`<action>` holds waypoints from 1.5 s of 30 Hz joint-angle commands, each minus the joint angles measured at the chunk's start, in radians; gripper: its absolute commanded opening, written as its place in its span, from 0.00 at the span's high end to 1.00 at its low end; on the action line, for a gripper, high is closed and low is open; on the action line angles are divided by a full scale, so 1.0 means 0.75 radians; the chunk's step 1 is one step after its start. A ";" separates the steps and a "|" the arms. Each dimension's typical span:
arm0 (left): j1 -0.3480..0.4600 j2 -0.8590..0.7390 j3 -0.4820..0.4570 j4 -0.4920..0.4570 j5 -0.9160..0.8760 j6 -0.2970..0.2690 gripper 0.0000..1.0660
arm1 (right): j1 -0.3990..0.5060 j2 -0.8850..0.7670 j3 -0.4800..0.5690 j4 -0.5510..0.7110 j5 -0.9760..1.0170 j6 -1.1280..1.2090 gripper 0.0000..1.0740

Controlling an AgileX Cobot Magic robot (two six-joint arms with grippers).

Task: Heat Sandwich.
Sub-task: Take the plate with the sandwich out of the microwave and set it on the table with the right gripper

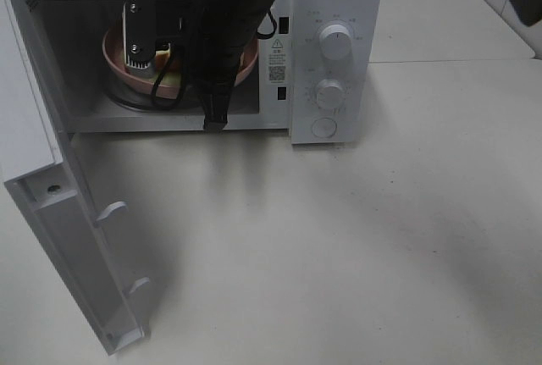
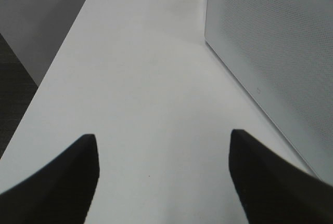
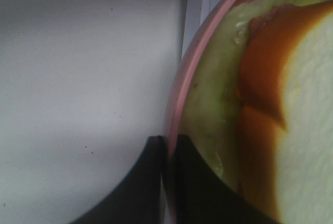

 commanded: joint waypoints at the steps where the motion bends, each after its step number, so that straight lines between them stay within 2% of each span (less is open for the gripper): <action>1: -0.009 -0.021 0.003 0.005 -0.019 -0.005 0.36 | 0.001 -0.055 0.036 -0.061 0.004 0.041 1.00; 21: -0.009 -0.021 0.003 0.005 -0.019 -0.005 0.36 | 0.076 -0.205 0.281 -0.100 0.049 -0.015 1.00; 31: -0.009 -0.021 0.003 0.005 -0.019 -0.005 0.36 | 0.083 -0.340 0.520 -0.093 -0.023 -0.080 1.00; 32: -0.009 -0.021 0.003 0.005 -0.019 -0.005 0.36 | 0.083 -0.377 0.581 -0.093 -0.055 -0.081 1.00; 37: -0.009 -0.021 0.003 0.005 -0.019 -0.005 0.36 | 0.083 -0.472 0.709 -0.088 -0.085 -0.135 1.00; 45: -0.009 -0.021 0.003 0.005 -0.019 -0.005 0.36 | 0.115 -0.623 0.877 -0.017 -0.128 -0.277 1.00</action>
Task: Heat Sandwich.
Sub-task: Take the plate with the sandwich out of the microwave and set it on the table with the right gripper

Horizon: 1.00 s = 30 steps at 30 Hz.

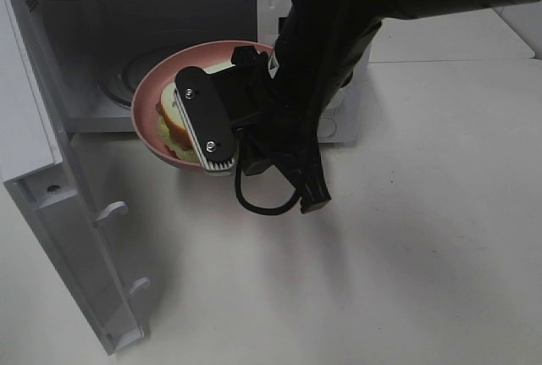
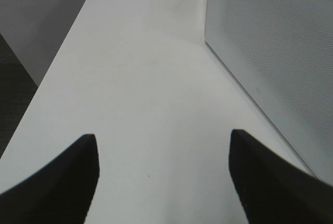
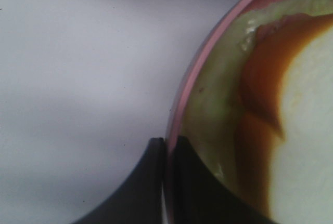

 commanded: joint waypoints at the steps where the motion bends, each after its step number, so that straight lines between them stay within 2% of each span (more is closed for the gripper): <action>1: -0.009 -0.021 0.003 0.005 -0.019 -0.005 0.36 | 0.027 -0.075 0.057 0.025 -0.056 -0.091 1.00; 16: -0.009 -0.021 0.003 0.005 -0.019 -0.005 0.36 | 0.141 -0.283 0.265 0.119 -0.049 -0.112 1.00; 30: -0.009 -0.021 0.003 0.005 -0.019 -0.005 0.36 | 0.141 -0.508 0.467 0.104 -0.001 0.093 1.00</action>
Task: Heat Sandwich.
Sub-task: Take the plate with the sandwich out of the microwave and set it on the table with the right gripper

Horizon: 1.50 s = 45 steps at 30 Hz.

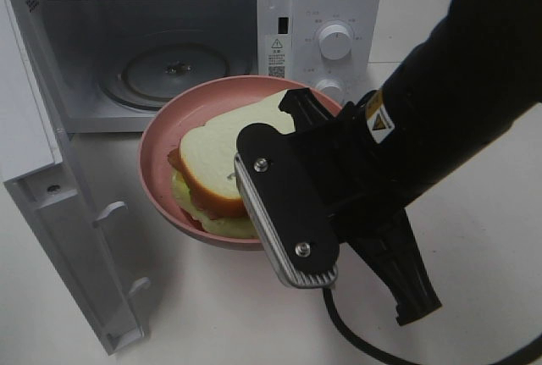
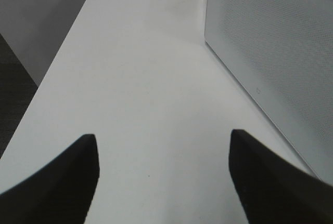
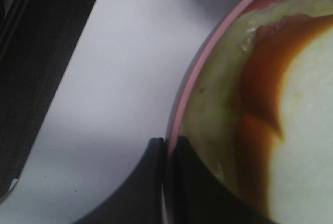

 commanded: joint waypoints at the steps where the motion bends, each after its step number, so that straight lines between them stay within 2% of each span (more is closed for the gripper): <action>1: -0.009 -0.021 0.003 0.005 -0.019 -0.005 0.36 | 0.003 -0.089 0.043 -0.028 0.013 0.093 1.00; 12: -0.009 -0.021 0.003 0.005 -0.019 -0.005 0.36 | 0.003 -0.257 0.149 -0.145 0.172 0.395 1.00; 22: -0.009 -0.021 0.003 0.005 -0.019 -0.005 0.36 | -0.029 -0.291 0.180 -0.209 0.249 0.719 1.00; 32: -0.009 -0.021 0.003 0.005 -0.019 -0.005 0.36 | -0.243 -0.291 0.180 -0.244 0.248 0.957 1.00; 45: -0.009 -0.021 0.003 0.005 -0.019 -0.005 0.36 | -0.588 -0.248 0.179 -0.404 0.203 1.608 1.00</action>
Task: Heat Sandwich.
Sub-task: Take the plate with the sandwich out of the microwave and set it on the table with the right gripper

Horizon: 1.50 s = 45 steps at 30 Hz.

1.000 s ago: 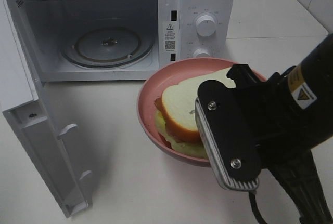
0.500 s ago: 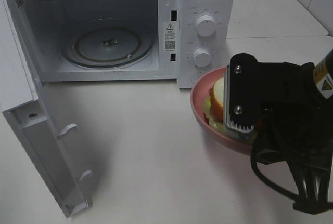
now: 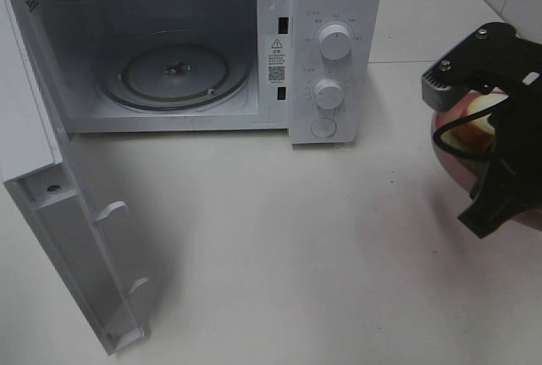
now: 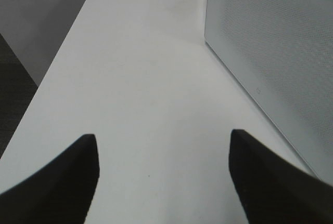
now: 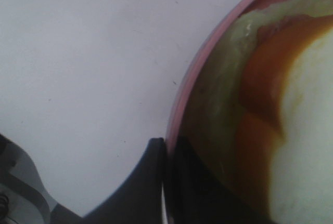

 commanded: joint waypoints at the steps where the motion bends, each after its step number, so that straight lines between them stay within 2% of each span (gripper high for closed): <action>1: -0.009 -0.021 0.003 0.005 -0.019 -0.005 0.36 | -0.059 0.023 -0.003 -0.053 -0.023 0.143 1.00; 6: -0.009 -0.021 0.003 0.005 -0.019 -0.005 0.36 | -0.167 0.085 -0.003 -0.069 -0.071 0.277 1.00; 10: -0.009 -0.021 0.003 0.005 -0.019 -0.005 0.36 | -0.312 0.159 -0.003 -0.107 -0.188 0.432 1.00; 19: -0.009 -0.021 0.003 0.005 -0.019 -0.005 0.36 | -0.471 0.289 -0.003 -0.175 -0.280 0.488 1.00; 28: -0.009 -0.021 0.003 0.005 -0.019 -0.005 0.36 | -0.544 0.451 -0.003 -0.216 -0.427 0.524 1.00; 38: -0.009 -0.021 0.003 0.005 -0.019 -0.005 0.36 | -0.544 0.597 -0.003 -0.367 -0.527 0.653 1.00; 45: -0.009 -0.021 0.003 0.005 -0.019 -0.005 0.36 | -0.544 0.647 -0.003 -0.392 -0.583 0.692 1.00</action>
